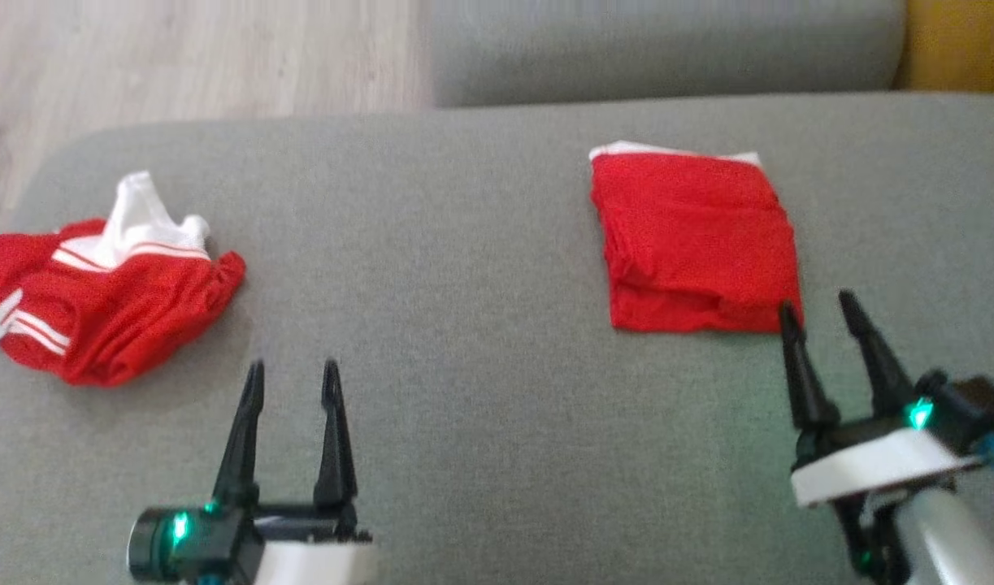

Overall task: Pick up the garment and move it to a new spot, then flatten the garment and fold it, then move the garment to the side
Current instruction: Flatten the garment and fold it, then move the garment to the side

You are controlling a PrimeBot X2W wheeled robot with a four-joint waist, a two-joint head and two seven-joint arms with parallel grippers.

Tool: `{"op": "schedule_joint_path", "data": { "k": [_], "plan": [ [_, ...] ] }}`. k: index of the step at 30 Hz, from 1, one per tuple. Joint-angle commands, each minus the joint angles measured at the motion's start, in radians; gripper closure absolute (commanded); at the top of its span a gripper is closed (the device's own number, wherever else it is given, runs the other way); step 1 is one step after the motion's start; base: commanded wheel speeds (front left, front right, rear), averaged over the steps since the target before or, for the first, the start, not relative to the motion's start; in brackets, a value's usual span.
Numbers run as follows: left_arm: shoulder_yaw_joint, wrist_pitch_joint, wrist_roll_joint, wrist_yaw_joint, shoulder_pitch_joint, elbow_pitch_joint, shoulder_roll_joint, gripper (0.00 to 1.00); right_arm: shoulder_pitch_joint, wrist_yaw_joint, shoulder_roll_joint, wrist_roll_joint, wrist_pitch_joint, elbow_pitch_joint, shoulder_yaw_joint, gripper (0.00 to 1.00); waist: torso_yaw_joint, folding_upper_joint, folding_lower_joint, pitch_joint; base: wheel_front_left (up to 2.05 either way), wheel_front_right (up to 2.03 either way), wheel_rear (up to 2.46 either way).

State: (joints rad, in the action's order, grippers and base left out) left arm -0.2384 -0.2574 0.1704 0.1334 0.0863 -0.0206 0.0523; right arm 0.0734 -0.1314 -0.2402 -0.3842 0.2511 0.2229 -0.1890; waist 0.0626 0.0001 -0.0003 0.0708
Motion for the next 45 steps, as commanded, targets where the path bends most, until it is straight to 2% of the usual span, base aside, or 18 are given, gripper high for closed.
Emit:
{"op": "schedule_joint_path", "data": {
  "k": [1,11,27,45],
  "plan": [
    [0.04,-0.004,-0.027,0.005,-0.007,-0.023,-0.002,0.0,-0.007,0.001,0.001,0.027,0.01,-0.036,-0.017,0.0,0.003,-0.0001,0.0003,-0.04,0.0,0.0,0.0],
    [0.072,-0.004,-0.027,-0.018,0.065,0.029,-0.002,0.0,-0.097,0.001,0.082,0.117,0.011,-0.026,0.009,0.0,-0.008,-0.0001,0.0003,-0.103,0.0,0.0,0.0],
    [0.087,-0.004,-0.021,-0.027,0.075,0.088,-0.002,0.0,-0.108,0.001,0.102,0.145,0.011,-0.009,-0.013,0.0,-0.036,-0.0001,0.0003,-0.12,0.0,0.0,0.0],
    [0.097,-0.004,-0.027,-0.02,0.065,0.076,-0.002,0.0,-0.066,0.001,0.118,0.177,0.011,0.014,-0.011,0.0,-0.068,-0.0001,0.0003,-0.081,0.0,0.0,0.0]
  ]
}}
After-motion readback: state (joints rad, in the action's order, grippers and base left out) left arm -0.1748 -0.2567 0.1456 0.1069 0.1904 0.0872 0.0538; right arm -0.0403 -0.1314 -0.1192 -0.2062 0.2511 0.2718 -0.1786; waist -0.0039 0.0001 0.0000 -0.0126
